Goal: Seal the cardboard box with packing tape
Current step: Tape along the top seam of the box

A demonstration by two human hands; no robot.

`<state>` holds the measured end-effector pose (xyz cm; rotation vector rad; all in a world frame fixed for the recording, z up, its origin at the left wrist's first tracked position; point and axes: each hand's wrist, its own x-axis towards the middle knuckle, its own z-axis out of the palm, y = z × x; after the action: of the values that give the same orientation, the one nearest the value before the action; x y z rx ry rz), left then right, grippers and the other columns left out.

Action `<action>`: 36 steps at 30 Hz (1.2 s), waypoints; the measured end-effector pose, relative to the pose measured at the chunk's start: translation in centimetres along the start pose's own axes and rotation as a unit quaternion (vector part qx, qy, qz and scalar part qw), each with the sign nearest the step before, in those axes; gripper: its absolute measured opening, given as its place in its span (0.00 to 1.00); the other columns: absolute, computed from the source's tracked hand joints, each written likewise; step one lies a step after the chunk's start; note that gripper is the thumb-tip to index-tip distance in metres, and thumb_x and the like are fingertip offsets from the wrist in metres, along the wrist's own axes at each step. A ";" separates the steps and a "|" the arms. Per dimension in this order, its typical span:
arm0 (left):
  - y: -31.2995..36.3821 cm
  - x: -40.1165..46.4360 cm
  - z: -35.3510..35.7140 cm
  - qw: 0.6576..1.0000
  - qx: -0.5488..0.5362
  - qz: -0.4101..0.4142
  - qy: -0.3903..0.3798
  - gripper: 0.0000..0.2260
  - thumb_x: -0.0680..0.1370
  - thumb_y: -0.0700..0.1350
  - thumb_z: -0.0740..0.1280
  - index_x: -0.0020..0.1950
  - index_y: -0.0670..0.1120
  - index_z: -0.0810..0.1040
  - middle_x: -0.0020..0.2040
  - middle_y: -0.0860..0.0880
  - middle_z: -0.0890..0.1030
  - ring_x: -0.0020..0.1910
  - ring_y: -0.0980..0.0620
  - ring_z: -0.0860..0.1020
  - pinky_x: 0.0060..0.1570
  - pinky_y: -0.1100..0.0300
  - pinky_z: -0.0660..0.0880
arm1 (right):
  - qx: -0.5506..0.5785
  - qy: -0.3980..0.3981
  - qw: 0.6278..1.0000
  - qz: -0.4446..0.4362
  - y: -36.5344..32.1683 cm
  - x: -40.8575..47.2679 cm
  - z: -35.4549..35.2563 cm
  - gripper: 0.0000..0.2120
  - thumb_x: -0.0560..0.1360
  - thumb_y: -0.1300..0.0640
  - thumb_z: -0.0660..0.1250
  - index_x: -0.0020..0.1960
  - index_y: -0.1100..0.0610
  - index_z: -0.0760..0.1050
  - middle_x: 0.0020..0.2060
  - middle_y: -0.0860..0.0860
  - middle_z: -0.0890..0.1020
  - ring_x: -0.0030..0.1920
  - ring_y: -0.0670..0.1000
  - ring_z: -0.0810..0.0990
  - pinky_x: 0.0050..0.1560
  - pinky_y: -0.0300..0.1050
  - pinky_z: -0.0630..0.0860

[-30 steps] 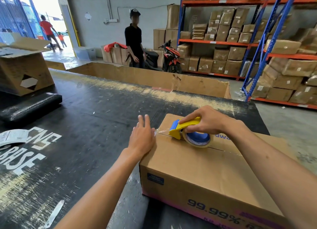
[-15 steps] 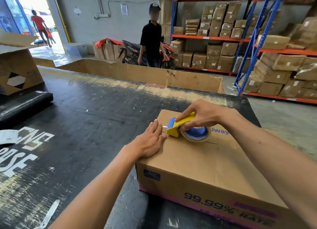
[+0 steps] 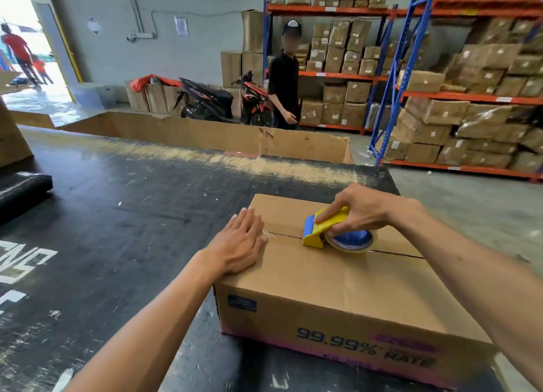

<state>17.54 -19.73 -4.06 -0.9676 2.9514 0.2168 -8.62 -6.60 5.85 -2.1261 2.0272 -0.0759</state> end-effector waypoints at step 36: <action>14.4 4.4 2.1 0.996 0.017 0.072 -0.047 0.53 0.69 0.80 0.44 0.80 0.43 0.39 0.79 0.43 0.35 0.78 0.48 0.35 0.76 0.42 0.38 | 0.015 -0.024 0.999 0.034 7.8 -7.7 -0.8 0.16 0.69 0.44 0.74 0.55 0.30 0.81 0.44 0.35 0.80 0.43 0.42 0.77 0.40 0.33 0.68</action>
<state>5.43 -10.52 -4.67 -0.7209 2.9293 0.2081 -16.84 0.65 6.01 -2.0185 2.0567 -0.0453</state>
